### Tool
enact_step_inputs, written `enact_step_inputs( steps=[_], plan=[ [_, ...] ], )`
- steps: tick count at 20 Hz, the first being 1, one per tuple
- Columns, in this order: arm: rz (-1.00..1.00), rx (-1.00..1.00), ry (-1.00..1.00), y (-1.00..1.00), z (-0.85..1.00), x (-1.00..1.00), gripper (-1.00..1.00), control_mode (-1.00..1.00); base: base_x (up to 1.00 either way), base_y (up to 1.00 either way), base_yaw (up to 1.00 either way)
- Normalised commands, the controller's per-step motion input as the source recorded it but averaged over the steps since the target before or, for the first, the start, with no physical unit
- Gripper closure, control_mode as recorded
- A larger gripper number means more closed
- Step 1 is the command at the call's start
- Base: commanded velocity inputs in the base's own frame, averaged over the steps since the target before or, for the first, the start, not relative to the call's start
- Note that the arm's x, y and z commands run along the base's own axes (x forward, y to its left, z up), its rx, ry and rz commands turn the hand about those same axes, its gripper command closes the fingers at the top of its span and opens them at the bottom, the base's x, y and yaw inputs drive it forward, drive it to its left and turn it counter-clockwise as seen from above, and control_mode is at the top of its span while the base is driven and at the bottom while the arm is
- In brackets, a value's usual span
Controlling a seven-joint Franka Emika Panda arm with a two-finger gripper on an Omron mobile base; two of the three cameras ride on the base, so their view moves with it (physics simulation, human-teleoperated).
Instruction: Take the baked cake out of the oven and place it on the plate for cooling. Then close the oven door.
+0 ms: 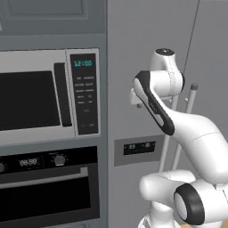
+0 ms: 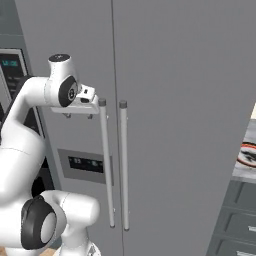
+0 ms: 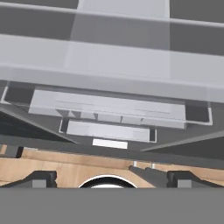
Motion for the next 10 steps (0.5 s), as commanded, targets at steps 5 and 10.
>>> enact_step_inputs(
  steps=[5,10],
  plan=[
    [0.03,0.0,-0.01,0.07,0.0,-0.14,-1.0,-1.0,0.0,0.0,0.0],
    [0.13,-0.15,-0.01,0.89,-0.31,-0.49,-1.0,-1.0,0.0,0.0,0.0]
  ],
)
